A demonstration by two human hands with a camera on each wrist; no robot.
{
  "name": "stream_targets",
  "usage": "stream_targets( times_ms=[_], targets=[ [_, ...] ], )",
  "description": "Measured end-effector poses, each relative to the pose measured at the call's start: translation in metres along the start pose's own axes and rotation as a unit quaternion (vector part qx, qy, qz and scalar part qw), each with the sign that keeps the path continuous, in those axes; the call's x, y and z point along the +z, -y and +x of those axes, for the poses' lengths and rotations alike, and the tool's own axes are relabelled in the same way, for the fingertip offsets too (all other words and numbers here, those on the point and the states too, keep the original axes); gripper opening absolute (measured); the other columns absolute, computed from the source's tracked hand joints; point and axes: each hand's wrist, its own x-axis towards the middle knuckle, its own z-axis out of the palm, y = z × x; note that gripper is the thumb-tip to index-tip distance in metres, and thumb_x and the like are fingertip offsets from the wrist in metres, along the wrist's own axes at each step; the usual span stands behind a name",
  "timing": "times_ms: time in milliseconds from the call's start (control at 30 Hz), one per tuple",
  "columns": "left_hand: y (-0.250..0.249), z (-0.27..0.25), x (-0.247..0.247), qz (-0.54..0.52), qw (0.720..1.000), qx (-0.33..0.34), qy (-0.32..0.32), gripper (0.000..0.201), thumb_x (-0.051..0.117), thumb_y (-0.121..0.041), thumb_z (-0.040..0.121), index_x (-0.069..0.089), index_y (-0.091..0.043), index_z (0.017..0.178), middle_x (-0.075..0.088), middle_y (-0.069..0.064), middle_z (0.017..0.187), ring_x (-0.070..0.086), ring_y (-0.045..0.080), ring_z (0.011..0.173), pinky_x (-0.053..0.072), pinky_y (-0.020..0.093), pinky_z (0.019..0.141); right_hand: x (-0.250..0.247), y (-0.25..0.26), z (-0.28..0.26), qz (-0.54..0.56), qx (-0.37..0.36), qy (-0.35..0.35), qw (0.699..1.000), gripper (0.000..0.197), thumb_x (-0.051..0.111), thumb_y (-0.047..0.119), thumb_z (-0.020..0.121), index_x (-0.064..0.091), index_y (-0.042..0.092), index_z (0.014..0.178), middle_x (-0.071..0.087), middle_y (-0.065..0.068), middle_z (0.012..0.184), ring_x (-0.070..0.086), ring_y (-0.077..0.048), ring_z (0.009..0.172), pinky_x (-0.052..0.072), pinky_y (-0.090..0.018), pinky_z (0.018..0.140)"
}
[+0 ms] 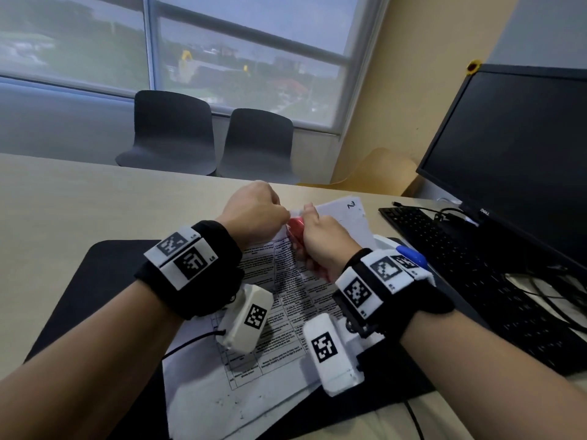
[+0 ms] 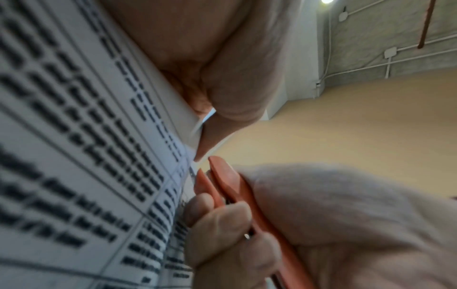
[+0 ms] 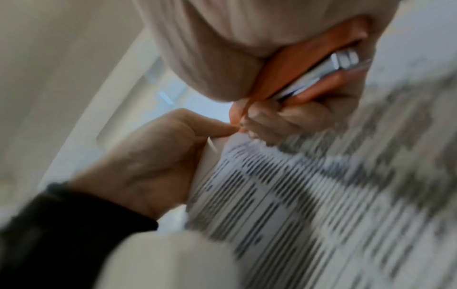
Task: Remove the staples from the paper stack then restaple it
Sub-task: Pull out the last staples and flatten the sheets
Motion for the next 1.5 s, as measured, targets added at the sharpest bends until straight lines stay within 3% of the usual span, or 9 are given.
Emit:
stream_targets(
  times_ms=[100, 333, 467, 733, 933, 1100, 1267, 1400, 1500],
  targets=[
    [0.001, -0.002, 0.002, -0.016, 1.0, -0.009, 0.009, 0.026, 0.065, -0.014, 0.084, 0.061, -0.005, 0.06, 0.052, 0.01, 0.063, 0.047, 0.024, 0.064, 0.035, 0.027, 0.054, 0.012, -0.007, -0.008, 0.195, 0.129, 0.04, 0.971, 0.067, 0.017, 0.06, 0.1, 0.052, 0.015, 0.064, 0.045, 0.0, 0.052, 0.037, -0.012, 0.034, 0.031, -0.015, 0.036],
    [0.002, 0.0, -0.001, -0.1, 0.994, -0.029, 0.027, 0.026, 0.066, -0.013, 0.085, 0.063, 0.011, 0.073, 0.049, 0.01, 0.065, 0.044, 0.021, 0.061, 0.036, 0.027, 0.059, 0.026, -0.017, -0.008, 0.019, -0.035, -0.094, 0.995, 0.083, 0.01, 0.063, 0.097, 0.066, 0.003, 0.093, 0.069, -0.017, 0.09, 0.067, -0.035, 0.09, 0.052, -0.043, 0.086],
    [0.003, 0.002, -0.003, -0.133, 0.99, -0.044, 0.032, 0.025, 0.067, -0.011, 0.084, 0.063, 0.007, 0.068, 0.049, 0.01, 0.066, 0.044, 0.021, 0.065, 0.036, 0.028, 0.062, 0.017, -0.011, -0.016, -0.059, -0.113, -0.135, 0.983, 0.062, 0.014, 0.05, 0.105, 0.057, 0.014, 0.08, 0.061, -0.012, 0.084, 0.06, -0.029, 0.085, 0.037, -0.032, 0.073],
    [0.002, 0.003, -0.002, -0.193, 0.978, -0.073, 0.03, 0.022, 0.072, -0.006, 0.081, 0.062, -0.009, 0.061, 0.055, 0.001, 0.062, 0.05, 0.015, 0.065, 0.036, 0.024, 0.06, 0.013, -0.023, -0.012, 0.064, -0.104, -0.096, 0.988, 0.072, 0.018, 0.058, 0.102, 0.06, 0.014, 0.063, 0.063, -0.007, 0.062, 0.062, -0.025, 0.066, 0.053, -0.049, 0.085],
    [0.002, 0.006, -0.007, -0.21, 0.973, -0.097, 0.008, 0.019, 0.074, -0.01, 0.076, 0.073, 0.001, 0.091, 0.071, 0.012, 0.092, 0.064, 0.026, 0.089, 0.05, 0.033, 0.084, 0.006, -0.018, -0.014, -0.031, -0.211, -0.152, 0.965, 0.066, 0.023, 0.049, 0.105, 0.074, 0.008, 0.092, 0.072, -0.011, 0.084, 0.065, -0.022, 0.08, 0.049, -0.033, 0.077],
    [-0.001, -0.001, -0.006, -0.162, 0.985, -0.06, 0.033, 0.026, 0.071, -0.009, 0.081, 0.062, -0.009, 0.056, 0.053, 0.004, 0.061, 0.049, 0.02, 0.065, 0.039, 0.025, 0.062, 0.004, -0.013, -0.011, 0.146, -0.045, -0.017, 0.988, 0.07, 0.022, 0.06, 0.101, 0.06, 0.012, 0.068, 0.055, -0.003, 0.054, 0.048, -0.019, 0.047, 0.042, -0.027, 0.05],
    [-0.005, -0.005, -0.007, -0.073, 0.996, -0.023, 0.045, 0.024, 0.064, -0.017, 0.085, 0.069, 0.006, 0.079, 0.059, 0.009, 0.072, 0.053, 0.024, 0.071, 0.043, 0.028, 0.065, 0.006, -0.009, -0.014, 0.268, 0.043, 0.021, 0.962, 0.069, 0.024, 0.067, 0.097, 0.056, 0.013, 0.069, 0.051, -0.003, 0.055, 0.044, -0.014, 0.041, 0.037, -0.022, 0.042],
    [-0.005, -0.004, -0.017, -0.011, 0.997, -0.028, 0.065, 0.019, 0.07, -0.021, 0.082, 0.077, -0.005, 0.087, 0.075, 0.012, 0.092, 0.064, 0.02, 0.079, 0.05, 0.026, 0.067, 0.003, -0.008, -0.014, 0.169, 0.015, -0.016, 0.985, 0.066, 0.033, 0.067, 0.095, 0.06, 0.014, 0.067, 0.059, -0.003, 0.058, 0.053, -0.018, 0.048, 0.041, -0.026, 0.05],
    [-0.006, -0.005, -0.017, 0.017, 0.996, -0.033, 0.078, 0.02, 0.068, -0.02, 0.088, 0.077, -0.003, 0.092, 0.074, 0.016, 0.096, 0.059, 0.021, 0.076, 0.04, 0.022, 0.059, 0.004, -0.008, -0.017, -0.128, -0.131, -0.125, 0.975, 0.068, 0.025, 0.059, 0.101, 0.064, 0.013, 0.07, 0.064, -0.012, 0.074, 0.055, -0.03, 0.07, 0.039, -0.036, 0.065]
  ],
)
